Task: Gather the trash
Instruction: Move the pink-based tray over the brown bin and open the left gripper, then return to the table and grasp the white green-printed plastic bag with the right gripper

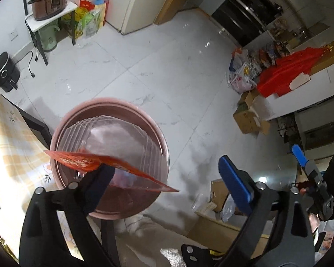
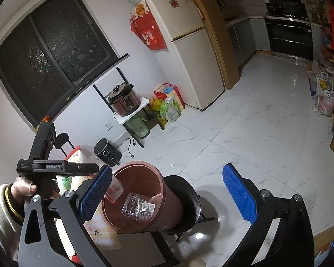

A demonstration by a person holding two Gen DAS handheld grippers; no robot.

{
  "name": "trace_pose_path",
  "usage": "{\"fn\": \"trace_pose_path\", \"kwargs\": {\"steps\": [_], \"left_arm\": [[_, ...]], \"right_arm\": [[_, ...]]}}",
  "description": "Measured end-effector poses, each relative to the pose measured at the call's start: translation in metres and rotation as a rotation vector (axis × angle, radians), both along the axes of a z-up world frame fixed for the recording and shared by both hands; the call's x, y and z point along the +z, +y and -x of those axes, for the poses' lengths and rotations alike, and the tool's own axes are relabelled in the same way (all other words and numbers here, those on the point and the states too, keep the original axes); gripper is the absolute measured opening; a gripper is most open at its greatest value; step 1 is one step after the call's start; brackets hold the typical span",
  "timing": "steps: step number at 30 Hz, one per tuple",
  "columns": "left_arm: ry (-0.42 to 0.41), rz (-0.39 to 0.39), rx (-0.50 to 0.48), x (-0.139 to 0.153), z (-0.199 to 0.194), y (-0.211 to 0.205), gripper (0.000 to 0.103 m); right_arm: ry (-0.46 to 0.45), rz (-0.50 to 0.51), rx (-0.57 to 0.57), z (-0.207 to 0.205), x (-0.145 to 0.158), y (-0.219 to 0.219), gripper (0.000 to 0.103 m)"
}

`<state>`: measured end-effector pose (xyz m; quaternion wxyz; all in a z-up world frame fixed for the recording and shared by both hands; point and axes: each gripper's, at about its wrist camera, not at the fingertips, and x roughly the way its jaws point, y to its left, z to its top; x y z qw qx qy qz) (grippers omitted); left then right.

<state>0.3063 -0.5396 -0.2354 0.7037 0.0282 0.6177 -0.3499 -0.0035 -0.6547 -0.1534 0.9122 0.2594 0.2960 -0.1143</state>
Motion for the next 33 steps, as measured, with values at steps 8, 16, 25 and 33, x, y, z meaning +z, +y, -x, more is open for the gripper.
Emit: {"fn": "trace_pose_path", "kwargs": {"steps": [8,16,25,33], "left_arm": [[-0.001,-0.026,0.017,0.002,-0.001,0.006,0.095],[-0.128,0.078,0.095,0.04,0.008,0.037,0.095],[-0.228,0.087,0.215,0.076,0.025,0.108,0.095],[-0.335,0.078,0.422,0.097,0.059,0.238,0.095]], "right_arm": [[-0.013,0.0,0.018,0.0,0.002,0.004,0.098],[-0.027,0.01,0.05,-0.006,0.009,0.01,0.098],[-0.045,0.005,0.149,-0.038,0.014,0.039,0.098],[-0.022,0.005,0.314,-0.096,0.01,0.101,0.098]]}}
